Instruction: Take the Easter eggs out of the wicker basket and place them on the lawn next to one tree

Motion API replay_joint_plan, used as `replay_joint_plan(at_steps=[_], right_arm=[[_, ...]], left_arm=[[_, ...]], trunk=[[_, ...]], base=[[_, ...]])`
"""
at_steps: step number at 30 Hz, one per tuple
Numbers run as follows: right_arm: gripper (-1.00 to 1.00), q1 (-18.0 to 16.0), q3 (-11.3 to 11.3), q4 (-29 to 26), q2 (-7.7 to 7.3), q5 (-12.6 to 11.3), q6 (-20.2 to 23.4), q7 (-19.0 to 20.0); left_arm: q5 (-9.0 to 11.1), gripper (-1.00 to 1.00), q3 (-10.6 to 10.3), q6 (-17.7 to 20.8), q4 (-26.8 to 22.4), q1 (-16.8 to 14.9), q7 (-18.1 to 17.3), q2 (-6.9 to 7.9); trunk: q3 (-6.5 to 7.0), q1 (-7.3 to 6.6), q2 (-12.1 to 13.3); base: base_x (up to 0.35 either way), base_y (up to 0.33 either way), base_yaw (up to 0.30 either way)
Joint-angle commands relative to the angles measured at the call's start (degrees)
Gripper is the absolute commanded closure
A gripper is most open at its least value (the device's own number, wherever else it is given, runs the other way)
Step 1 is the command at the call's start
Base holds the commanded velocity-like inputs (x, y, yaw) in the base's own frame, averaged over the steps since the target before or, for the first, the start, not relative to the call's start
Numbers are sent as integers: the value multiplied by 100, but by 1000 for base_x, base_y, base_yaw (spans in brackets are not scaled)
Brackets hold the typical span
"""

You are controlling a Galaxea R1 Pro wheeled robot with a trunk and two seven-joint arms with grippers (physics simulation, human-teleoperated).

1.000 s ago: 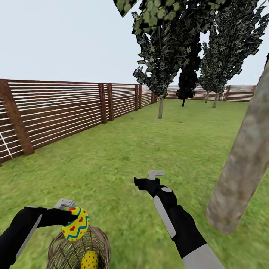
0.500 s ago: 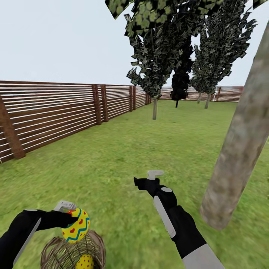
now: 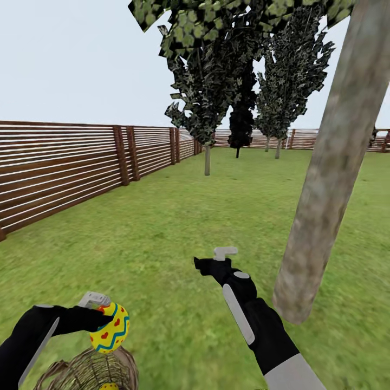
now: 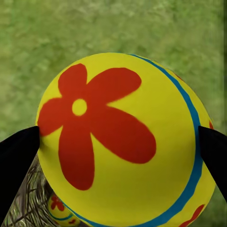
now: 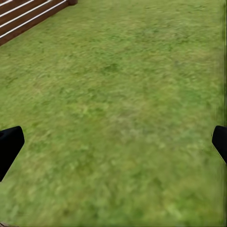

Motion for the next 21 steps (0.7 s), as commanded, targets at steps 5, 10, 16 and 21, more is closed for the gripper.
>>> replay_joint_plan(at_steps=[5, 10, 16, 21], right_arm=[[-100, -6, 10, -5, -1, -59, 17, -54], [-100, -6, 10, -5, -1, -59, 17, -54], [-100, -6, 10, -5, -1, -59, 17, -54], [-100, -6, 10, -5, -1, -59, 17, -54]], left_arm=[[-10, 100, 0, 30, -15, -1, -13, 3], [-16, 100, 0, 30, -16, -1, -12, 3], [-19, 100, 0, 30, -15, -1, -12, 3], [-19, 100, 0, 25, -10, 1, -7, 3]], trunk=[[26, 0, -4], [59, 0, -4], [99, 0, -4], [133, 0, -4]], base=[[0, 0, -222], [0, 0, -222], [0, 0, -222], [0, 0, -221]])
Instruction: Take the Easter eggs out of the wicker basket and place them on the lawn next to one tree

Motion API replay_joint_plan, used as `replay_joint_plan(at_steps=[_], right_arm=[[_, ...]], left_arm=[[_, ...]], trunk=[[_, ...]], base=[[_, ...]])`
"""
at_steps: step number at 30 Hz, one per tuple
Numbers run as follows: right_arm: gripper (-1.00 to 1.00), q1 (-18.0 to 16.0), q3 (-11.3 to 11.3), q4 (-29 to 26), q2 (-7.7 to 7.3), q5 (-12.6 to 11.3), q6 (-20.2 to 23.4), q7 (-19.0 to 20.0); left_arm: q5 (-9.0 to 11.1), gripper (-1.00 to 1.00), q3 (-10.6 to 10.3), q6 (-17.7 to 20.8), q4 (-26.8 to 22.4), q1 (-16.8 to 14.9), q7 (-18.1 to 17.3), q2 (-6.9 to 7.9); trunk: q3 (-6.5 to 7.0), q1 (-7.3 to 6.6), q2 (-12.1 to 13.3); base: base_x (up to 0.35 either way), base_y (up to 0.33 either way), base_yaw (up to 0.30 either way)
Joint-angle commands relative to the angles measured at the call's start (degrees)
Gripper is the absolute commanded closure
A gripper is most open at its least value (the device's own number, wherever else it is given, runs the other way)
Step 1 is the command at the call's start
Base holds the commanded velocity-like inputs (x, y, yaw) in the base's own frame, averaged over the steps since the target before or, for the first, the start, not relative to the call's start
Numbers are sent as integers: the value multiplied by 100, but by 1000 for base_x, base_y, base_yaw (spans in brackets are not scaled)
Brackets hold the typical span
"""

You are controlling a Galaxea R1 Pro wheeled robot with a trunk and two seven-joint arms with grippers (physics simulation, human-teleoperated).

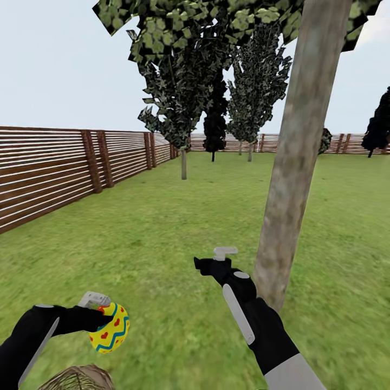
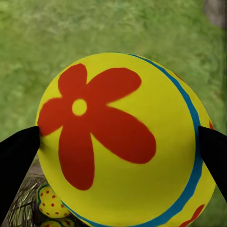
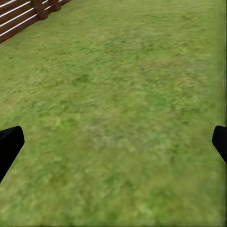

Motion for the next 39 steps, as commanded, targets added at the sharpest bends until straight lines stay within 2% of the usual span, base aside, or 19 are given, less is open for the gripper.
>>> replay_joint_plan(at_steps=[1, 14, 19, 39], right_arm=[[-100, -6, 10, -5, -1, -59, 17, -54], [-100, -6, 19, -5, 8, -55, 17, -54], [-100, -6, 29, -5, 8, -53, 17, -54], [-100, -6, 37, -5, 3, -58, 17, -54]], left_arm=[[-9, 100, 0, 15, -5, -3, -21, 3], [-20, 100, 0, -49, 20, -4, -18, -2], [-25, 100, -7, -225, 23, 2, 9, -11], [-29, 100, -7, -274, 44, 5, 42, -13]], trunk=[[0, 0, -4], [16, 0, -4], [18, 0, -4], [142, 0, -4]], base=[[0, -5, -220], [0, -85, -40], [-75, -160, -8], [-212, -224, -188]])
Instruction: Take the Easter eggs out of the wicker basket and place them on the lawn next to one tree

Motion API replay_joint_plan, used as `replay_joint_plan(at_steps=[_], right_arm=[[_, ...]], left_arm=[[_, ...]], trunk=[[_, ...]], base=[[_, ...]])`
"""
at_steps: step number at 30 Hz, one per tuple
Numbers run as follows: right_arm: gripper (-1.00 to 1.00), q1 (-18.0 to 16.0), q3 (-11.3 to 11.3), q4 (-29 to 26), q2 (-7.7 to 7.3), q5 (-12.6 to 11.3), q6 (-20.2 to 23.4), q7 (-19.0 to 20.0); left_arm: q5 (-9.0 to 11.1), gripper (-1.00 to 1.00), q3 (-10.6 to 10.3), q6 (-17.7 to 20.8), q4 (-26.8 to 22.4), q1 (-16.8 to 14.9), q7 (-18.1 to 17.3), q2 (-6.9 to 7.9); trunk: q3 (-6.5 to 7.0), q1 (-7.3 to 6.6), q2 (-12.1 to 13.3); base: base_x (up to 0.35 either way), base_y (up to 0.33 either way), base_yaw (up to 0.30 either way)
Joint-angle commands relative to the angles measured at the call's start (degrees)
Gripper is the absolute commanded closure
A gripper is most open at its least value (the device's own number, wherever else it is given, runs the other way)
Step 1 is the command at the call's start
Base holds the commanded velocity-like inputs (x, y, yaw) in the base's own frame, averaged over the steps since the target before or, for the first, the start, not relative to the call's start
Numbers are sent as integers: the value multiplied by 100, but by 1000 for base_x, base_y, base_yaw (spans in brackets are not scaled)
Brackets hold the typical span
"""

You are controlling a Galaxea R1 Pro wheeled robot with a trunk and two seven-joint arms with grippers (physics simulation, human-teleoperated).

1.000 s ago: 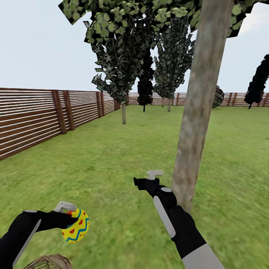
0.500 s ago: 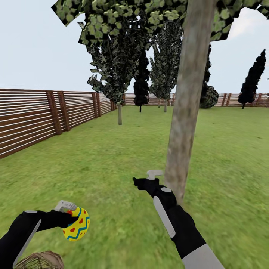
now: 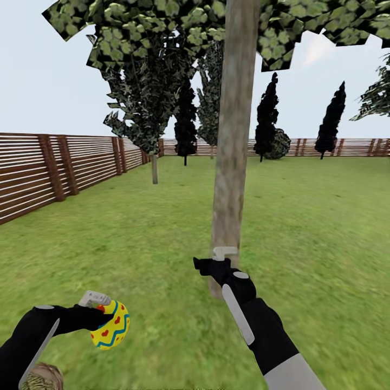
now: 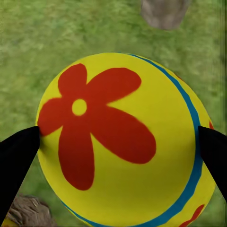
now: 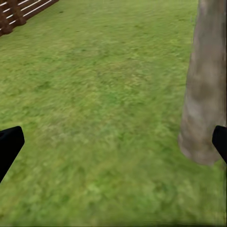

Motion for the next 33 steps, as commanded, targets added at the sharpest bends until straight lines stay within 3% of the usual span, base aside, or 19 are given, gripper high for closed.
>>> replay_joint_plan(at_steps=[1, 21, 29, 33], right_arm=[[-100, -5, 10, -6, -3, -58, 16, -54], [-100, -5, -2, -15, -1, -54, -265, -62], [-100, -5, -1, -15, -4, -62, -262, -57], [-100, -2, -77, -36, -21, -53, -226, -60]], left_arm=[[-10, 100, -1, 32, -6, -4, 2, 2], [-18, 100, -10, 8, 24, -4, 378, -25], [-18, 100, -12, -264, 24, -4, 426, -32], [-10, 100, -33, -263, 6, -4, 675, -40]], trunk=[[-4, -2, -4], [0, -2, -4], [42, -2, -4], [68, -2, -4]], base=[[-127, -250, -71], [-51, -271, -7], [83, -299, -192], [131, -300, -224]])
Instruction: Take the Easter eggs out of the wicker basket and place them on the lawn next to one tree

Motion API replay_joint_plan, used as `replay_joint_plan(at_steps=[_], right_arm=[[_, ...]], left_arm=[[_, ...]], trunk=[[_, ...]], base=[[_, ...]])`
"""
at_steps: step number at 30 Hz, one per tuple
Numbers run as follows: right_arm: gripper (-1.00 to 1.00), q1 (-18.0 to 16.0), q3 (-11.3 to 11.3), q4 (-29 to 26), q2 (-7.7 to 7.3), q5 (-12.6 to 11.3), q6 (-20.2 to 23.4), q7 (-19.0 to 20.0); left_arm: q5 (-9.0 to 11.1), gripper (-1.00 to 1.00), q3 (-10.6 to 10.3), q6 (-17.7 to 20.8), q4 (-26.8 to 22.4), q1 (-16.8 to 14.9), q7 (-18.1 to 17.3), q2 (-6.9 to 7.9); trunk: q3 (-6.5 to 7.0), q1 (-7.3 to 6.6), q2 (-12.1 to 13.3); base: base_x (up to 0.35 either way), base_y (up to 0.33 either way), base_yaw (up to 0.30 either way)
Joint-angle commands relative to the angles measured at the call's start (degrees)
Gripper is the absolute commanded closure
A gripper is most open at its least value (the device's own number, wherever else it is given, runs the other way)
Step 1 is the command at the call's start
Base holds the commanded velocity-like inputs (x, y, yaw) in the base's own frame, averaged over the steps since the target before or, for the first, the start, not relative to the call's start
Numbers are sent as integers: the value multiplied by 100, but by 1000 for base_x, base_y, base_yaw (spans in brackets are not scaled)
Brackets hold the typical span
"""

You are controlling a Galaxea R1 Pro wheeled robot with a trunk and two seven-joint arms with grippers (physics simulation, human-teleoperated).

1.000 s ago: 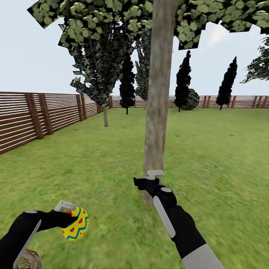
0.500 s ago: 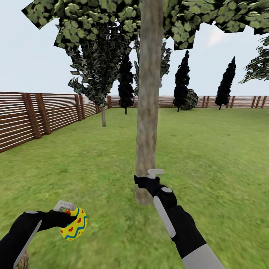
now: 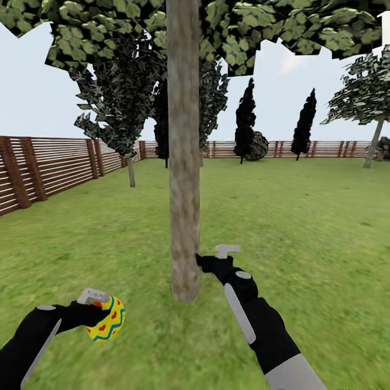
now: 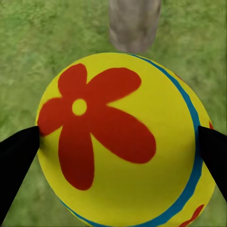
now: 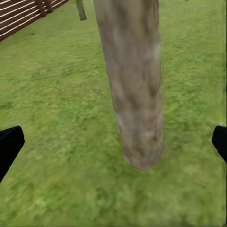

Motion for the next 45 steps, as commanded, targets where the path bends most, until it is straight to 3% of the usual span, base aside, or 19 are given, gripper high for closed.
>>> replay_joint_plan(at_steps=[1, 5, 6, 8, 10, 11, 16, 19, 24, 38, 45], right_arm=[[-100, 5, -80, -25, -13, -59, 49, -54], [-100, 509, -672, -306, -211, -27, 738, -54], [-100, 650, -946, -415, -387, -37, 992, -45], [-100, 833, -1233, -482, -615, -50, 1185, -18], [-100, 1050, -1396, -495, -776, -64, 1252, 3], [-100, 1262, -1435, -486, -815, -39, 1240, 24], [-100, 1706, -1512, -698, -923, -49, 1120, 259], [-100, 1738, -1517, -742, -949, -9, 1112, 481], [-100, 1749, -1517, -750, -959, 9, 1109, 561], [-100, 1741, -1513, -757, -944, 10, 1111, 559], [-100, 1741, -1520, -758, -948, 6, 1117, 559]], left_arm=[[-6, 100, -4, 51, -29, -6, 87, 3], [1, 100, 23, 257, -63, -11, 295, 2], [10, 100, 34, 426, -71, -11, 313, -1], [9, 100, 41, 617, -71, -17, 335, -20], [6, 100, 50, 736, -67, -31, 414, -124], [3, 100, 50, 763, -48, -35, 561, -268], [14, 100, 14, 779, -113, -35, 1667, -1035], [52, 100, 11, 748, -191, -31, 1930, -1199], [64, 100, 4, 455, -71, -25, 2012, -1461], [0, 100, 2, 307, 311, -29, 2101, -1675], [35, 100, 1, 288, 402, -30, 2278, -1702]], trunk=[[0, 1, -4], [28, 1, -4], [34, 1, -4], [43, 1, -4], [46, 1, -4], [47, 1, -4], [47, 1, -4], [48, 1, -4], [48, 1, -4], [48, 1, -4], [48, 1, -4]], base=[[143, -298, -222], [184, -278, -213], [205, -265, -194], [215, -258, -126], [224, -252, -41], [227, -249, -17], [228, -248, -68], [229, -248, -246], [229, -248, -285], [103, -286, -45], [0, -316, 205]])
